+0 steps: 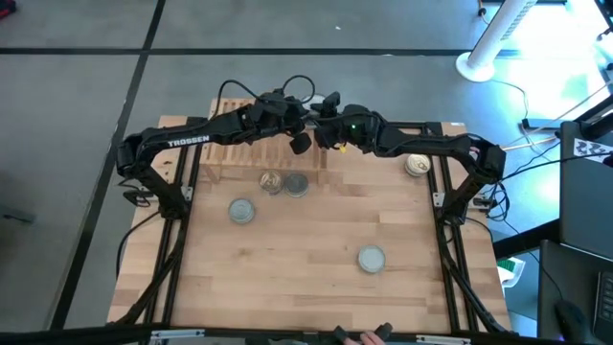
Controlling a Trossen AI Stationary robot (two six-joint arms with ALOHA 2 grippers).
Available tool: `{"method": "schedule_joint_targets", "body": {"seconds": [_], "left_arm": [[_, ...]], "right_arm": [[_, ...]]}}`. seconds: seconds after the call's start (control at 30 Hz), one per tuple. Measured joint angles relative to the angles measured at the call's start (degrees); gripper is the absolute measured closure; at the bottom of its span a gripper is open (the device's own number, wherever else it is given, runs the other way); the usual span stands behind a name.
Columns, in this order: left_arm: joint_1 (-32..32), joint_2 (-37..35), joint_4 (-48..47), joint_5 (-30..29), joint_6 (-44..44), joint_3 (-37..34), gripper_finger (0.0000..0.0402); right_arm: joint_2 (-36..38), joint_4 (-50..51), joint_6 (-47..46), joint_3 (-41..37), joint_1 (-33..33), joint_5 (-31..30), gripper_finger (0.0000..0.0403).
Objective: Stack canned seafood by type on shelf
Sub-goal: Stack the green tuna can on top of the stacked green tuna cans on the shelf
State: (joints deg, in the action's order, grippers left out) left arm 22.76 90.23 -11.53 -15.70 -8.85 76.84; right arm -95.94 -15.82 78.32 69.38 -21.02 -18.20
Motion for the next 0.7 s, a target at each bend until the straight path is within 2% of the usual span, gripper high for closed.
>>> {"method": "schedule_joint_targets", "body": {"seconds": [0.7], "left_arm": [[-1.07, 0.01, 0.2, -0.01, 0.94, 0.0, 0.0329]], "right_arm": [[0.02, 0.49, 0.01, 0.0, 0.0, 0.42, 0.0225]]}}
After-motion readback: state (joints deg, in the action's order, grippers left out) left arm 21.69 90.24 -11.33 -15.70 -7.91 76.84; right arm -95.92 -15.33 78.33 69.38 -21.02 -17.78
